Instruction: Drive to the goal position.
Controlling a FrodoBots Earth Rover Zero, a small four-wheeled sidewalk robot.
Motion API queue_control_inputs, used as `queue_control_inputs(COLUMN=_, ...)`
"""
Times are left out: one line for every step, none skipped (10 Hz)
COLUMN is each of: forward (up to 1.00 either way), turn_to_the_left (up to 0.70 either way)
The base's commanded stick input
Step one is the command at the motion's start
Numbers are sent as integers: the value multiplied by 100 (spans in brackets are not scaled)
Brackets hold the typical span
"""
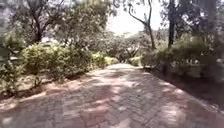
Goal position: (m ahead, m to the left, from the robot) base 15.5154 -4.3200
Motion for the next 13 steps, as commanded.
queue_control_inputs(forward=70, turn_to_the_left=0)
queue_control_inputs(forward=70, turn_to_the_left=0)
queue_control_inputs(forward=70, turn_to_the_left=0)
queue_control_inputs(forward=70, turn_to_the_left=0)
queue_control_inputs(forward=70, turn_to_the_left=-9)
queue_control_inputs(forward=70, turn_to_the_left=-27)
queue_control_inputs(forward=70, turn_to_the_left=-35)
queue_control_inputs(forward=70, turn_to_the_left=-35)
queue_control_inputs(forward=70, turn_to_the_left=-35)
queue_control_inputs(forward=70, turn_to_the_left=-35)
queue_control_inputs(forward=70, turn_to_the_left=-35)
queue_control_inputs(forward=70, turn_to_the_left=-35)
queue_control_inputs(forward=70, turn_to_the_left=0)
